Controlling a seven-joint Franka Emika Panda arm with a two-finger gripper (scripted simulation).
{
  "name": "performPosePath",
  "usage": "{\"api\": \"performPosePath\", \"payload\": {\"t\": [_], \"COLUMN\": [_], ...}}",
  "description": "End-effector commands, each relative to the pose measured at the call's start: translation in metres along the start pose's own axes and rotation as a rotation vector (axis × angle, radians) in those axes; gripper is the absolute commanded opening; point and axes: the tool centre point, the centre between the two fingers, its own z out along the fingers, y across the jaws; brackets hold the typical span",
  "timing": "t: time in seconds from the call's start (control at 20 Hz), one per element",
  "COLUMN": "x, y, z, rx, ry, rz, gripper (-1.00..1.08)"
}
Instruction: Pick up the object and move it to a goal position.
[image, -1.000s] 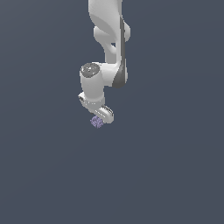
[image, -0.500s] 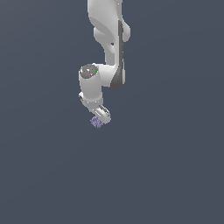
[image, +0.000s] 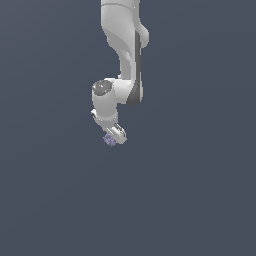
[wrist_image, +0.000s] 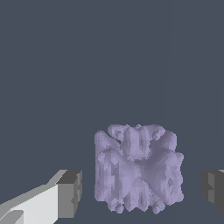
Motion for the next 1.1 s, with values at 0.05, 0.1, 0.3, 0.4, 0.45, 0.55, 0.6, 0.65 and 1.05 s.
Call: {"api": "performPosePath", "payload": {"t": [0.05, 0.1, 0.3, 0.4, 0.45, 0.55, 0.6, 0.65, 1.05], "x": [0.000, -0.001, 0.000, 0.000, 0.000, 0.000, 0.000, 0.000, -0.001], "y": [0.001, 0.000, 0.000, 0.000, 0.000, 0.000, 0.000, 0.000, -0.002], "z": [0.016, 0.020, 0.027, 0.027, 0.027, 0.027, 0.027, 0.027, 0.023], "rx": [0.000, 0.000, 0.000, 0.000, 0.000, 0.000, 0.000, 0.000, 0.001], "ry": [0.000, 0.000, -0.001, -0.001, -0.001, -0.001, -0.001, -0.001, 0.001], "rz": [0.002, 0.002, 0.003, 0.003, 0.003, 0.003, 0.003, 0.003, 0.003], "gripper": [1.00, 1.00, 1.00, -1.00, -1.00, -1.00, -1.00, -1.00, -1.00]}}
